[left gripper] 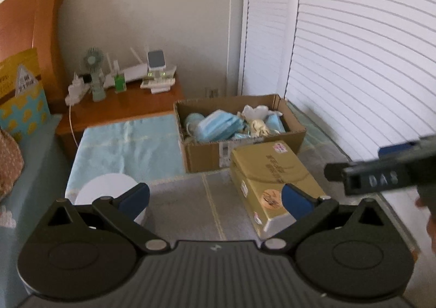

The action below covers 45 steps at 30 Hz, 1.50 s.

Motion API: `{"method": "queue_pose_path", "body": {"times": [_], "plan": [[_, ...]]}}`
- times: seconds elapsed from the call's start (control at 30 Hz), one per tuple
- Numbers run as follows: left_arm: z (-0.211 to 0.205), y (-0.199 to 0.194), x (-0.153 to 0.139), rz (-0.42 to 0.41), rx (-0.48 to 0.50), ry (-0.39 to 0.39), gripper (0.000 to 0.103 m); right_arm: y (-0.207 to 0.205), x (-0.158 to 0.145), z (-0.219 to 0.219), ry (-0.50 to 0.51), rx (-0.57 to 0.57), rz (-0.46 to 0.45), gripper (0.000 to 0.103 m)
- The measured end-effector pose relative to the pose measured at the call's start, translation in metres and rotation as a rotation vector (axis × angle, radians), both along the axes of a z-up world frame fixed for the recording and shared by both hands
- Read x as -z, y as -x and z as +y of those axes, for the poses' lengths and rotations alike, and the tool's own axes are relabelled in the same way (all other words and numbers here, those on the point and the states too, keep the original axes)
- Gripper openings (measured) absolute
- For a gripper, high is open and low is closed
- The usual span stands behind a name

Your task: Organize soft objects

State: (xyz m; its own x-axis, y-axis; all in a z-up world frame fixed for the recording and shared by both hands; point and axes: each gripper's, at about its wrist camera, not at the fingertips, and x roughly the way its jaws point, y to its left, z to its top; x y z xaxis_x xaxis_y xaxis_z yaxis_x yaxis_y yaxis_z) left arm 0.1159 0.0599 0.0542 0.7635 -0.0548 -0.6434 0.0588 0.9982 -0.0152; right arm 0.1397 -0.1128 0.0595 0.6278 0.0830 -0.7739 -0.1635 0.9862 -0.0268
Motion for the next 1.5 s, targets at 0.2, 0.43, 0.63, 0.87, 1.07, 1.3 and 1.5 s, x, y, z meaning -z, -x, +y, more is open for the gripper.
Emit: {"method": "queue_pose_path", "body": {"times": [0.2, 0.43, 0.63, 0.87, 1.07, 1.3, 1.5], "plan": [[-0.008, 0.005, -0.005, 0.007, -0.009, -0.001, 0.102, 0.022, -0.012, -0.008, -0.014, 0.023, -0.025, 0.103], [-0.011, 0.007, -0.014, -0.004, -0.022, 0.001, 0.102, 0.029, -0.022, -0.012, -0.035, 0.035, -0.056, 0.103], [-0.011, 0.006, -0.016, -0.006, -0.035, 0.001, 0.102, 0.029, -0.024, -0.014, -0.045, 0.044, -0.064, 0.103], [-0.011, 0.003, -0.015, 0.004, -0.037, -0.001, 0.102, 0.028, -0.023, -0.015, -0.048, 0.050, -0.062, 0.103], [-0.011, 0.001, -0.013, 0.012, -0.041, 0.000, 0.102, 0.028, -0.021, -0.014, -0.043, 0.049, -0.059, 0.103], [-0.010, 0.001, -0.012, 0.017, -0.044, 0.001, 0.102, 0.029, -0.021, -0.013, -0.040, 0.049, -0.057, 0.103], [-0.010, 0.000, -0.011, 0.020, -0.042, 0.004, 0.102, 0.028, -0.021, -0.013, -0.038, 0.049, -0.056, 0.103]]}}
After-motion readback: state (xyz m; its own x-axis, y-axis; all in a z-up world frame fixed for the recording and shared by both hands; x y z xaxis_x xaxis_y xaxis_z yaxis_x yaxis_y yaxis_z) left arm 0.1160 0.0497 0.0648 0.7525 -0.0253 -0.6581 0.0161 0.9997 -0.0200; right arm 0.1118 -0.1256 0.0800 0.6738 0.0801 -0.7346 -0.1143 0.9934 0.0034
